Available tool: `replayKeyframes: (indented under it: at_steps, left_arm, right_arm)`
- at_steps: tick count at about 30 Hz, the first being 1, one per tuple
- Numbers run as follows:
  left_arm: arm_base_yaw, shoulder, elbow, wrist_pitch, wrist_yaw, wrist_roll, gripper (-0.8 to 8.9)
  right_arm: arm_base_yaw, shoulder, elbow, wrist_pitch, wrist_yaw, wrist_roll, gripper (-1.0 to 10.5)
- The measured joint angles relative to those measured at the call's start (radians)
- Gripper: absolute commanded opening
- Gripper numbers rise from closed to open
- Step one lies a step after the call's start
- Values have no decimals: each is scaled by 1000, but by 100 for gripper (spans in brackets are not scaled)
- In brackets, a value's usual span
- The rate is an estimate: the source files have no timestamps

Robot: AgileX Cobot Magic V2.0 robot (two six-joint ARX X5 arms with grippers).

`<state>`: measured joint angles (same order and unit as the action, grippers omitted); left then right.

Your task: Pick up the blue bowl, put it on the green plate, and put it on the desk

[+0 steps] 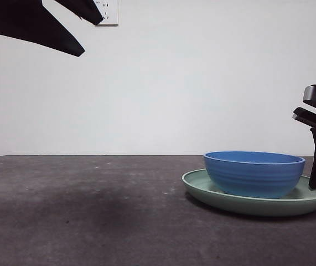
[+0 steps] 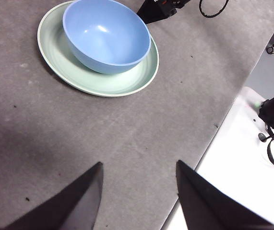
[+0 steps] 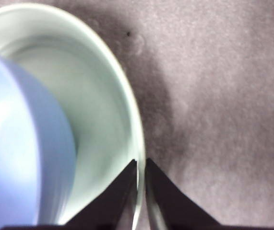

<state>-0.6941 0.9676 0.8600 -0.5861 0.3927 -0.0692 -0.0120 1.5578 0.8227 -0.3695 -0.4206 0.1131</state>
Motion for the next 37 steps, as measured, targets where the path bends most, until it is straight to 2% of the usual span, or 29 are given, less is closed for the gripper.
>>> replayKeyframes:
  at_steps: [6, 15, 25, 33, 37]
  left_arm:
    - [0, 0, 0, 0, 0, 0, 249]
    - [0, 0, 0, -5, 0, 0, 249]
    - [0, 0, 0, -5, 0, 0, 249]
    - [0, 0, 0, -5, 0, 0, 249]
    - [0, 0, 0, -5, 0, 0, 249]
  right_arm:
    - [0, 0, 0, 17, -4, 9, 13]
    - [-1, -34, 0, 31, -63, 53, 13]
    - [6, -143, 0, 71, -144, 141, 13]
    - [98, -164, 13, 108, -140, 215, 13]
    - [174, -164, 22, 142, -87, 253, 13]
